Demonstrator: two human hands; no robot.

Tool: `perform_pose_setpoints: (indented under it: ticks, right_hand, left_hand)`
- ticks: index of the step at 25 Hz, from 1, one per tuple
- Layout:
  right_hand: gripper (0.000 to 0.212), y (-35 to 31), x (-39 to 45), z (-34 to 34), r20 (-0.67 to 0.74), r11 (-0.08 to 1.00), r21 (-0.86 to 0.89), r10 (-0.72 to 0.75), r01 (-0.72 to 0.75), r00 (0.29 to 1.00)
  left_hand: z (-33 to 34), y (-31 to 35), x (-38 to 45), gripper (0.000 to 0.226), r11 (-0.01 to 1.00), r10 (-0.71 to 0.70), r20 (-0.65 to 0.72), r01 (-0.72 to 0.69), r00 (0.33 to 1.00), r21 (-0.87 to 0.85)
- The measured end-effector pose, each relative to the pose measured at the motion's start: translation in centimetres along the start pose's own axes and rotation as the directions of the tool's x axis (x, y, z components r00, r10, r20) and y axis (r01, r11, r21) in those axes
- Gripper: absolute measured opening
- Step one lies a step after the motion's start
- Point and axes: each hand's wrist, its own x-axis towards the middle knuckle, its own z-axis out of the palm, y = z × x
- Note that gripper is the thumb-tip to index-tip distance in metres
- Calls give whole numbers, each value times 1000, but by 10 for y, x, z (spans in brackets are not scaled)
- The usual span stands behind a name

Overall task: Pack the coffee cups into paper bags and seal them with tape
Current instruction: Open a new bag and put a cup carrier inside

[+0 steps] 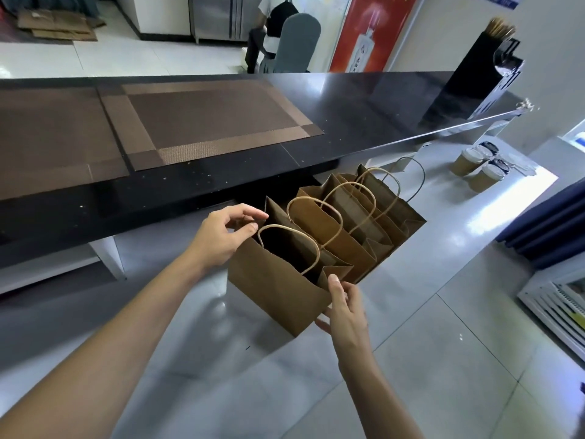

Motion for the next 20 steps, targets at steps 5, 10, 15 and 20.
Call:
perform_pose_setpoints:
  ticks: [5, 10, 15, 20]
  right_hand:
    - [41, 5, -3, 3, -10, 999, -25, -45, 45, 999]
    - [33, 8, -12, 6, 36, 998, 9, -63, 62, 997]
    - [26, 13, -25, 6, 13, 997, 7, -79, 79, 997]
    - [27, 30, -41, -1, -46, 992, -2, -128, 128, 991]
  left_hand:
    - [-6, -5, -19, 40, 998, -15, 64, 19, 998, -63]
    - [-10, 2, -40, 54, 991, -114, 106, 121, 988, -64]
    - [-13, 4, -72, 69, 992, -115, 82, 119, 990, -38]
    - [-12, 18, -106, 81, 990, -133, 92, 137, 987, -36]
